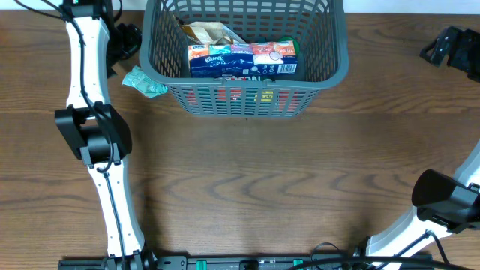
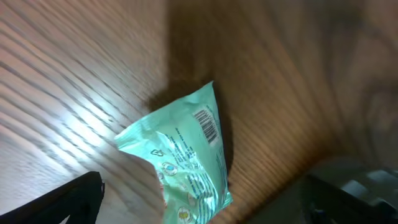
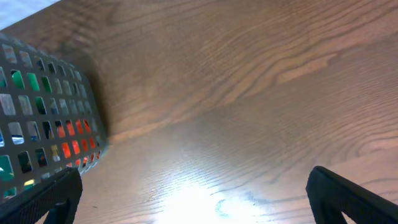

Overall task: Pack container
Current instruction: 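Move the left gripper to the mint-green pouch by the basket and grasp it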

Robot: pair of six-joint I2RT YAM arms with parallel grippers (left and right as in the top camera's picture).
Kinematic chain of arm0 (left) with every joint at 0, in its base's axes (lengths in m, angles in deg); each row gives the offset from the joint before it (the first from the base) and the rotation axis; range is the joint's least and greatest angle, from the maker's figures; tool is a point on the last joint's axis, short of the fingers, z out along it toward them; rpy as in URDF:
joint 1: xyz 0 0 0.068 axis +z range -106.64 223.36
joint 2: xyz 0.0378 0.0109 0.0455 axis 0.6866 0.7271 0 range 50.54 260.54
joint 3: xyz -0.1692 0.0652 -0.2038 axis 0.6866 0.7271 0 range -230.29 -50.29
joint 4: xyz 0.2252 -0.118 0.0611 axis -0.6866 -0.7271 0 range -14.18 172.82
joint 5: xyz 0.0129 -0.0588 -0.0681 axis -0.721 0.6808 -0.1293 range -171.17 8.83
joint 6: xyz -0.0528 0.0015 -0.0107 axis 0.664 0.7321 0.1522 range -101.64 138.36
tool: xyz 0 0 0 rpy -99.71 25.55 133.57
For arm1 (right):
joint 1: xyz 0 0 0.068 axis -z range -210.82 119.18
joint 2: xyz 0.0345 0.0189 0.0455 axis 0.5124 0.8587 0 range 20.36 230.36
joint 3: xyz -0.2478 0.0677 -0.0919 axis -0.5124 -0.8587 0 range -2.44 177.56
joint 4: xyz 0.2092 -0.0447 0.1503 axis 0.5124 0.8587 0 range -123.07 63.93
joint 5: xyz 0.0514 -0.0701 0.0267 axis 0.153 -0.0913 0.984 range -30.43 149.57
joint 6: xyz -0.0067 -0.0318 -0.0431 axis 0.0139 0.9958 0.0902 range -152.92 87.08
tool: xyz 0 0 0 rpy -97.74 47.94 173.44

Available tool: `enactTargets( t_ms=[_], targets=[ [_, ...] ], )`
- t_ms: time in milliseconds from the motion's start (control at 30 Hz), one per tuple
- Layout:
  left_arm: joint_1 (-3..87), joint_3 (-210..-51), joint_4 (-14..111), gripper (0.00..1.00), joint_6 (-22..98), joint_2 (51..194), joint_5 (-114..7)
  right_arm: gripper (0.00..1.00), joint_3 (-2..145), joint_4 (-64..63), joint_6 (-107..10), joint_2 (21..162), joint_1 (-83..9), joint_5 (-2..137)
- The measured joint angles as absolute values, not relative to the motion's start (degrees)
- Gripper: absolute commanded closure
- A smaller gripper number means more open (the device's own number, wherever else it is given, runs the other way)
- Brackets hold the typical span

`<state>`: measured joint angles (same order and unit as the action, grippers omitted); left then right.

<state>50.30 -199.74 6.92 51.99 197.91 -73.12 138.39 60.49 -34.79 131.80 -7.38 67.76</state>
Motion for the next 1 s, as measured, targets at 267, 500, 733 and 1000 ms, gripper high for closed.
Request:
enactTargets(
  t_ms=[267, 500, 733, 1000],
  targets=[
    [49.73, -199.74, 6.02, 0.02, 54.85, 201.1, -70.49, 0.01, 138.39, 60.36, -34.79, 131.8, -7.38, 67.76],
    [47.98, -199.15, 5.63, 0.02, 55.72, 201.1, -70.04, 0.01, 138.39, 60.49, -34.79, 131.8, -7.38, 67.76],
    [47.11, -193.92, 5.78, 0.01, 55.88, 201.1, -69.73, 0.01, 138.39, 61.52, -34.79, 131.8, -7.38, 67.76],
    [47.22, -188.72, 7.71, 0.01, 55.88, 201.1, -69.73, 0.01, 138.39, 62.05, -34.79, 131.8, -7.38, 67.76]
  ],
)
